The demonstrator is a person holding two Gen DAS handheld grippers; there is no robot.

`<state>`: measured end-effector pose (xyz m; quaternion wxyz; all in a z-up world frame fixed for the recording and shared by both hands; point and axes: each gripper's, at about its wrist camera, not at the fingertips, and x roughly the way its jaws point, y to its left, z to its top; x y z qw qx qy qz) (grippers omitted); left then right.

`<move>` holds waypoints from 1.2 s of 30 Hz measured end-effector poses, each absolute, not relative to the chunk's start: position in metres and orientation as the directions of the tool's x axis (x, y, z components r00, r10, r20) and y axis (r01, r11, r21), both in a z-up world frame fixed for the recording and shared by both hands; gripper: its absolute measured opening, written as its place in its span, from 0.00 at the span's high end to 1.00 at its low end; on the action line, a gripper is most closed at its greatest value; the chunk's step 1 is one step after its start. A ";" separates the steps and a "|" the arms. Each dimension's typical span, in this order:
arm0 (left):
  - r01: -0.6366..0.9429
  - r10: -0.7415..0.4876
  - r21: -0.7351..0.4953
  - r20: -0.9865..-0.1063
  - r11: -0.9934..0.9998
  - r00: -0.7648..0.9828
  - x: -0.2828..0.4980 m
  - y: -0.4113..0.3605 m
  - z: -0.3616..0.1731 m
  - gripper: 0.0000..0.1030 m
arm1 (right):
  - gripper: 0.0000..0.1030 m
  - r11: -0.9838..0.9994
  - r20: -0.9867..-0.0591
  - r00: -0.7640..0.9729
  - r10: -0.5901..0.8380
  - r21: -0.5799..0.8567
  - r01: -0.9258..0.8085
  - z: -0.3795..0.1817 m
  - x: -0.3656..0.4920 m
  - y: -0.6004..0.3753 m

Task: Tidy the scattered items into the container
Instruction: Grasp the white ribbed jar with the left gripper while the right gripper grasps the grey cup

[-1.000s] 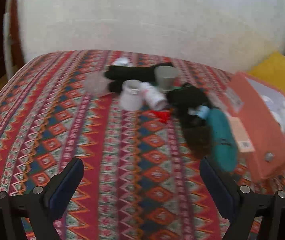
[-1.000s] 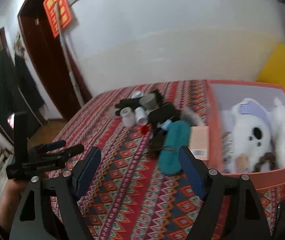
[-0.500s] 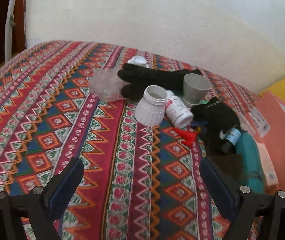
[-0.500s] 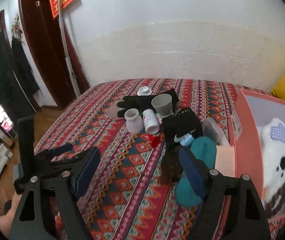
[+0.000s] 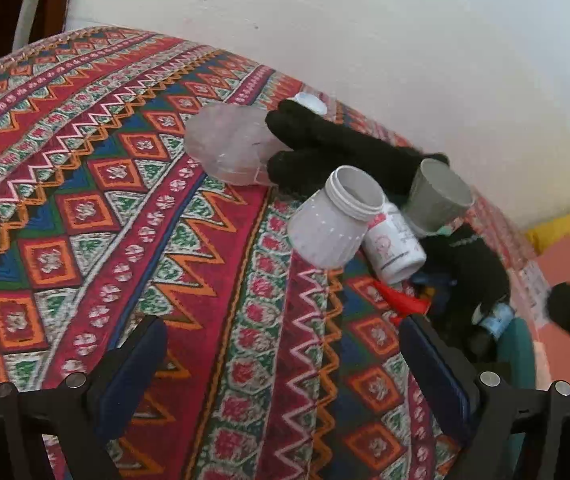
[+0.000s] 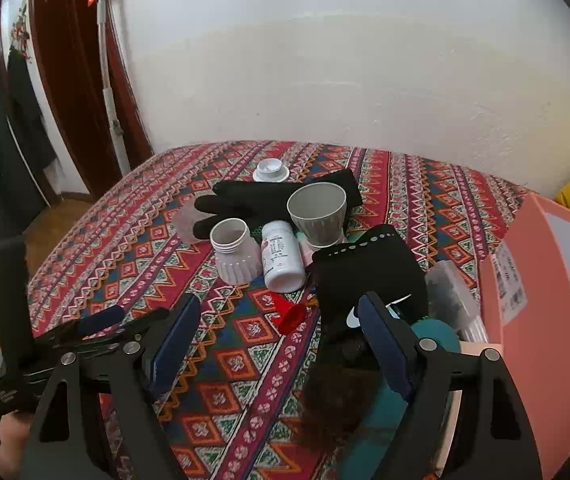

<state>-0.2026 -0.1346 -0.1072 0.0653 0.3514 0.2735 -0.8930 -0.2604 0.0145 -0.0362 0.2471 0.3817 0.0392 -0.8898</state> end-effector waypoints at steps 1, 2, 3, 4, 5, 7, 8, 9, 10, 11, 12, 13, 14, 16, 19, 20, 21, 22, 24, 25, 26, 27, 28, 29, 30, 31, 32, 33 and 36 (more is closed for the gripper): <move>0.303 0.082 -0.456 -0.652 -0.837 -0.754 -0.203 -0.134 -0.108 0.06 | 0.19 -0.877 -0.702 -0.586 -0.404 0.116 0.466 -0.039 -0.264 0.014; 0.294 0.088 -0.465 -0.641 -0.835 -0.762 -0.204 -0.133 -0.109 0.06 | 0.19 -0.879 -0.703 -0.587 -0.401 0.115 0.463 -0.041 -0.268 0.014; 0.284 0.093 -0.468 -0.633 -0.837 -0.768 -0.206 -0.131 -0.109 0.06 | 0.19 -0.881 -0.704 -0.589 -0.398 0.115 0.459 -0.043 -0.271 0.015; 0.275 0.098 -0.466 -0.630 -0.841 -0.770 -0.208 -0.128 -0.110 0.06 | 0.19 -0.883 -0.704 -0.590 -0.395 0.114 0.456 -0.045 -0.275 0.015; 0.266 0.102 -0.464 -0.628 -0.845 -0.772 -0.211 -0.126 -0.110 0.06 | 0.19 -0.885 -0.705 -0.591 -0.392 0.113 0.452 -0.047 -0.278 0.015; 0.252 0.107 -0.459 -0.624 -0.852 -0.774 -0.216 -0.121 -0.110 0.06 | 0.19 -0.888 -0.707 -0.593 -0.386 0.112 0.445 -0.051 -0.285 0.016; 0.246 0.108 -0.455 -0.623 -0.856 -0.775 -0.220 -0.119 -0.110 0.06 | 0.19 -0.890 -0.707 -0.594 -0.383 0.111 0.442 -0.053 -0.288 0.016; 0.244 0.106 -0.452 -0.620 -0.858 -0.778 -0.225 -0.120 -0.111 0.06 | 0.18 -0.892 -0.708 -0.595 -0.380 0.110 0.438 -0.055 -0.291 0.016; 0.241 0.103 -0.449 -0.617 -0.860 -0.780 -0.230 -0.120 -0.111 0.06 | 0.18 -0.894 -0.709 -0.596 -0.377 0.109 0.435 -0.057 -0.295 0.017; 0.238 0.101 -0.446 -0.613 -0.863 -0.783 -0.236 -0.120 -0.111 0.06 | 0.18 -0.896 -0.709 -0.598 -0.373 0.108 0.431 -0.059 -0.298 0.017; 0.236 0.098 -0.443 -0.610 -0.865 -0.786 -0.241 -0.120 -0.112 0.06 | 0.18 -0.897 -0.708 -0.603 -0.369 0.102 0.429 -0.060 -0.305 0.015; 0.233 0.096 -0.440 -0.607 -0.867 -0.789 -0.247 -0.120 -0.112 0.06 | 0.18 -0.896 -0.706 -0.604 -0.371 0.100 0.433 -0.060 -0.310 0.012; 0.231 0.094 -0.437 -0.604 -0.869 -0.792 -0.252 -0.120 -0.112 0.06 | 0.18 -0.894 -0.705 -0.604 -0.372 0.099 0.436 -0.061 -0.316 0.009; 0.222 0.096 -0.440 -0.593 -0.870 -0.799 -0.265 -0.121 -0.113 0.06 | 0.18 -0.892 -0.704 -0.604 -0.375 0.097 0.441 -0.063 -0.328 0.002; 0.225 0.097 -0.440 -0.600 -0.870 -0.794 -0.287 -0.123 -0.117 0.06 | 0.17 -0.892 -0.711 -0.599 -0.369 0.089 0.444 -0.069 -0.349 -0.013; 0.228 0.105 -0.445 -0.607 -0.866 -0.788 -0.295 -0.124 -0.121 0.06 | 0.16 -0.894 -0.716 -0.597 -0.362 0.087 0.439 -0.072 -0.358 -0.017; 0.237 0.104 -0.446 -0.616 -0.863 -0.781 -0.302 -0.125 -0.125 0.06 | 0.16 -0.897 -0.722 -0.594 -0.355 0.085 0.434 -0.076 -0.367 -0.020; 0.245 0.104 -0.447 -0.625 -0.860 -0.774 -0.309 -0.126 -0.129 0.06 | 0.15 -0.899 -0.729 -0.588 -0.350 0.084 0.430 -0.080 -0.374 -0.023; 0.264 0.099 -0.446 -0.640 -0.855 -0.762 -0.320 -0.129 -0.136 0.07 | 0.15 -0.901 -0.745 -0.573 -0.341 0.086 0.424 -0.089 -0.389 -0.027; 0.266 0.094 -0.444 -0.639 -0.856 -0.764 -0.322 -0.130 -0.137 0.09 | 0.15 -0.903 -0.752 -0.566 -0.337 0.088 0.421 -0.093 -0.396 -0.029; 0.268 0.089 -0.442 -0.637 -0.856 -0.766 -0.324 -0.131 -0.137 0.25 | 0.16 -0.905 -0.756 -0.562 -0.335 0.094 0.414 -0.098 -0.402 -0.030; 0.270 0.085 -0.440 -0.635 -0.856 -0.768 -0.325 -0.132 -0.137 0.44 | 0.40 -0.905 -0.761 -0.551 -0.342 0.110 0.411 -0.102 -0.406 -0.030; 0.272 0.079 -0.437 -0.633 -0.857 -0.770 -0.322 -0.132 -0.135 0.44 | 0.48 -0.905 -0.765 -0.541 -0.348 0.123 0.407 -0.105 -0.411 -0.029; 0.278 0.064 -0.429 -0.629 -0.860 -0.775 -0.317 -0.133 -0.131 0.45 | 0.48 -0.906 -0.763 -0.548 -0.343 0.116 0.406 -0.105 -0.409 -0.028; 0.284 0.049 -0.421 -0.625 -0.861 -0.779 -0.311 -0.133 -0.127 0.45 | 0.48 -0.907 -0.759 -0.555 -0.339 0.108 0.407 -0.104 -0.406 -0.027; 0.289 0.036 -0.414 -0.621 -0.863 -0.783 -0.305 -0.134 -0.122 0.45 | 0.49 -0.904 -0.749 -0.568 -0.340 0.093 0.418 -0.099 -0.397 -0.026; 0.289 0.030 -0.409 -0.619 -0.865 -0.785 -0.296 -0.134 -0.116 0.45 | 0.49 -0.899 -0.740 -0.573 -0.353 0.097 0.428 -0.094 -0.387 -0.024; 0.290 0.023 -0.402 -0.618 -0.868 -0.786 -0.286 -0.134 -0.110 0.46 | 0.49 -0.893 -0.731 -0.577 -0.365 0.100 0.438 -0.088 -0.377 -0.023; 0.288 -0.019 -0.353 -0.603 -0.890 -0.798 -0.245 -0.129 -0.082 0.47 | 0.48 -0.874 -0.707 -0.582 -0.402 0.107 0.474 -0.068 -0.336 -0.018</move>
